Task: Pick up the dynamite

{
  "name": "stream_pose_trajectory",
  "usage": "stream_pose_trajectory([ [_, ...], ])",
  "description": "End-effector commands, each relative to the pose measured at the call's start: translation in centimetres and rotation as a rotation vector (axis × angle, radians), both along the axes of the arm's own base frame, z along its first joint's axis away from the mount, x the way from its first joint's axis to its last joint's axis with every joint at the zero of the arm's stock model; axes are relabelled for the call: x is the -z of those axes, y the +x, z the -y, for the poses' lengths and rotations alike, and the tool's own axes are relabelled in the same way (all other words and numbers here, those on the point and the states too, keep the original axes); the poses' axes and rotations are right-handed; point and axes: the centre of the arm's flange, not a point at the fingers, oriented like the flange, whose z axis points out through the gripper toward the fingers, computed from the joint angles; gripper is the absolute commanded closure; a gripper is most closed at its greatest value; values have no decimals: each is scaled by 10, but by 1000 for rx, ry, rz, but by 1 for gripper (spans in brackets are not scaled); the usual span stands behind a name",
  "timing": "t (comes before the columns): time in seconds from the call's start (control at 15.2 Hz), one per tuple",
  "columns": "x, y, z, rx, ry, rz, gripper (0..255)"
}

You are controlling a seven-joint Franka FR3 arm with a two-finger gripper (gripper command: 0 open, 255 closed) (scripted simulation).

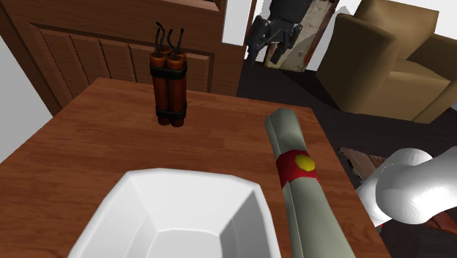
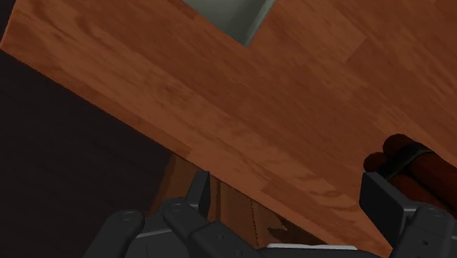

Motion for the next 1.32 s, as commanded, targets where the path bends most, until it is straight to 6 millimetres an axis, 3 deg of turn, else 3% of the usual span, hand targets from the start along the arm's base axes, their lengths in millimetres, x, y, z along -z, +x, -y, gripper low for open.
stream_pose_trajectory([
  [0.0,-6,12,-23,11,23,10,0],
  [0.99,-65,99,-160,82,178,80,0],
  [1.06,-69,103,-166,85,185,83,0],
  [1.25,-53,103,-166,85,185,83,0],
])
